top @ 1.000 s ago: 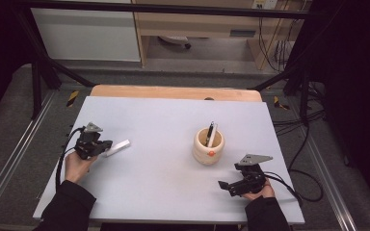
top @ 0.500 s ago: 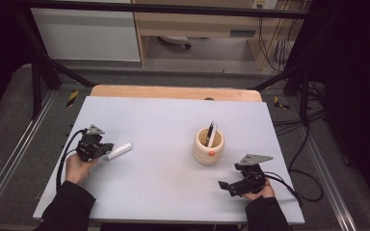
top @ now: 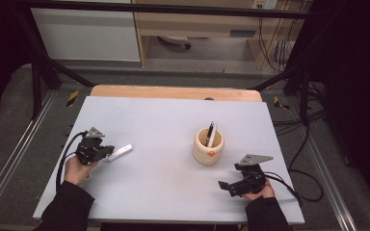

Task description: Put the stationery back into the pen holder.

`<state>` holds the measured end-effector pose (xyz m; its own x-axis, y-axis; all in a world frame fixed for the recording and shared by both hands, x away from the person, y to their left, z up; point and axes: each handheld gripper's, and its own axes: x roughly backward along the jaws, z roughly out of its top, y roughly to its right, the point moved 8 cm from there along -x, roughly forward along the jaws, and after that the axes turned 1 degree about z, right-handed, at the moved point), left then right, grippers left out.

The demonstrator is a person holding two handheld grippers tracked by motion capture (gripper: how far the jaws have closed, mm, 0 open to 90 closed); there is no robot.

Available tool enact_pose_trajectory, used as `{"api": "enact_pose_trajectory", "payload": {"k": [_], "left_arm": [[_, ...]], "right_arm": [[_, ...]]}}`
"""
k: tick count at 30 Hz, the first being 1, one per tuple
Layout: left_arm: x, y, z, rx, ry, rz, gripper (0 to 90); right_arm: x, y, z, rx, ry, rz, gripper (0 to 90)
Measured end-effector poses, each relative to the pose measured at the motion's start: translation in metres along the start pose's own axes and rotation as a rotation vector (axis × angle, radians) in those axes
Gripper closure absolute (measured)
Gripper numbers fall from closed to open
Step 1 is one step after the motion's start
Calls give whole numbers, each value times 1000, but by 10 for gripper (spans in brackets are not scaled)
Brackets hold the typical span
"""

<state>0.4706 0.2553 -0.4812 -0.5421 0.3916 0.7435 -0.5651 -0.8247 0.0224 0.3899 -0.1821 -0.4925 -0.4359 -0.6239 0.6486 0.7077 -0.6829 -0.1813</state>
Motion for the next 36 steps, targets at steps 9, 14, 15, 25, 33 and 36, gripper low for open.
{"api": "enact_pose_trajectory", "payload": {"k": [9, 14, 15, 25, 33, 36], "left_arm": [[-1, 7, -5, -6, -19, -22, 896], [-1, 13, -7, -14, -24, -35, 896], [1, 15, -6, -19, -19, -39, 896], [4, 19, -5, -41, -12, -57, 849], [10, 28, -7, -88, -32, -87, 594], [10, 27, -9, -95, -39, -92, 494]], "right_arm": [[0, 0, 0, -3, -2, 3, 4], [0, 0, 0, -1, -1, 2, 4], [0, 0, 0, 0, -1, 3, 4], [0, 0, 0, -1, 0, 2, 4], [0, 0, 0, -1, 2, 1, 4], [0, 0, 0, 1, 1, 2, 4]]}}
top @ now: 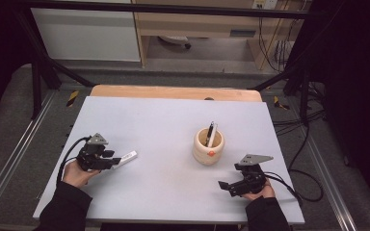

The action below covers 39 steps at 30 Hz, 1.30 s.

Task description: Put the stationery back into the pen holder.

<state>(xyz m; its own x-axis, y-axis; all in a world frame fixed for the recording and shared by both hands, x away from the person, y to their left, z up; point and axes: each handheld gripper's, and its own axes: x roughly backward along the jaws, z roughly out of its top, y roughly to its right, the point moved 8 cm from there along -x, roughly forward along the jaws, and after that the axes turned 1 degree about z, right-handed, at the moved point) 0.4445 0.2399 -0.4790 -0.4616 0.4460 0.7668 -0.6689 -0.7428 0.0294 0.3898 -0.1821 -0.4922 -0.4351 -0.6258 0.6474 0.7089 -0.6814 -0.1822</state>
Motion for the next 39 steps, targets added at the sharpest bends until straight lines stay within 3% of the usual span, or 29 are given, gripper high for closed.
{"api": "enact_pose_trajectory", "payload": {"k": [4, 7, 12, 16, 20, 39], "left_arm": [[-4, 1, -3, -15, -30, -24, 392], [-5, 2, -3, -19, -35, -27, 388], [-7, 4, -4, -21, -54, -55, 442], [-11, 5, -8, -25, -92, -68, 534], [-13, 5, -10, -39, -110, -61, 590], [-16, 7, -11, -94, -147, -43, 665]], "right_arm": [[0, 0, 0, 0, -3, 0, 4], [0, 0, 0, 0, -2, 0, 4], [0, 0, 0, 0, -3, 0, 4], [0, 0, 0, -1, -3, 2, 4], [0, 0, 0, -2, -3, 2, 4], [-1, 0, 0, -4, -6, 4, 4]]}}
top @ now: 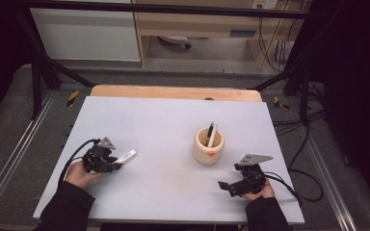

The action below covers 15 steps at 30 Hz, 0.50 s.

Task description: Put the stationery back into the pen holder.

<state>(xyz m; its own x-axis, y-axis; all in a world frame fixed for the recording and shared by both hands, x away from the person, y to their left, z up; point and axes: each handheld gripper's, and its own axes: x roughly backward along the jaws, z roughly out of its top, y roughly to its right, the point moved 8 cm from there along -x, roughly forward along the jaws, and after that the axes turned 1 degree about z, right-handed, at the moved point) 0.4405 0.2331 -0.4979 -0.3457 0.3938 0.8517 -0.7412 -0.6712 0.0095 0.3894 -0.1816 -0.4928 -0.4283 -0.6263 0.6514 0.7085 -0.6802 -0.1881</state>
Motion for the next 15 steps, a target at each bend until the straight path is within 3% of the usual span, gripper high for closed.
{"api": "enact_pose_trajectory", "payload": {"k": [15], "left_arm": [[10, -2, 6, 50, 46, -4, 671]], "right_arm": [[0, 0, 0, 4, 4, 0, 4]]}}
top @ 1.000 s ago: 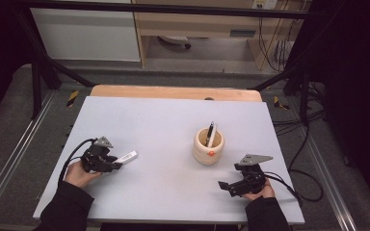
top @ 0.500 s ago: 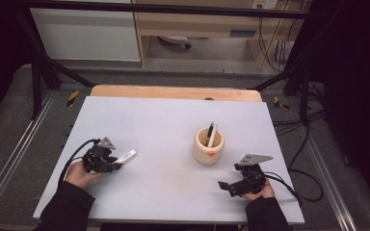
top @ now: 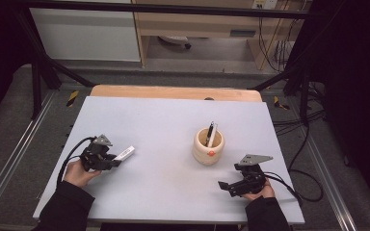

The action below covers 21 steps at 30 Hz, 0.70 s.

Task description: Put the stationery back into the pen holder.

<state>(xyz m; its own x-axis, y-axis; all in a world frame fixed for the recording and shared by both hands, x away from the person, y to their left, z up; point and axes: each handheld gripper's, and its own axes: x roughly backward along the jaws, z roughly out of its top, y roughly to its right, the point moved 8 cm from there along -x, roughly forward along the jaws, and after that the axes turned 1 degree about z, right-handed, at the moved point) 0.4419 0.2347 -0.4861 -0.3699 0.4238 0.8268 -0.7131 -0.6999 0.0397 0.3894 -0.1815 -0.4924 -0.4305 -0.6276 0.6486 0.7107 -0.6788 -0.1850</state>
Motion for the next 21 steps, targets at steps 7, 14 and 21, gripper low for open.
{"api": "enact_pose_trajectory", "payload": {"k": [7, 14, 21], "left_arm": [[1, 11, 4, -18, 8, -34, 671], [2, 26, 12, -44, 19, -68, 671], [1, 42, 18, -76, 22, -91, 671]], "right_arm": [[1, -1, 0, 8, 3, 1, 5], [2, -3, 1, 25, 15, 14, 6], [1, -7, 3, 60, 5, 5, 9]]}}
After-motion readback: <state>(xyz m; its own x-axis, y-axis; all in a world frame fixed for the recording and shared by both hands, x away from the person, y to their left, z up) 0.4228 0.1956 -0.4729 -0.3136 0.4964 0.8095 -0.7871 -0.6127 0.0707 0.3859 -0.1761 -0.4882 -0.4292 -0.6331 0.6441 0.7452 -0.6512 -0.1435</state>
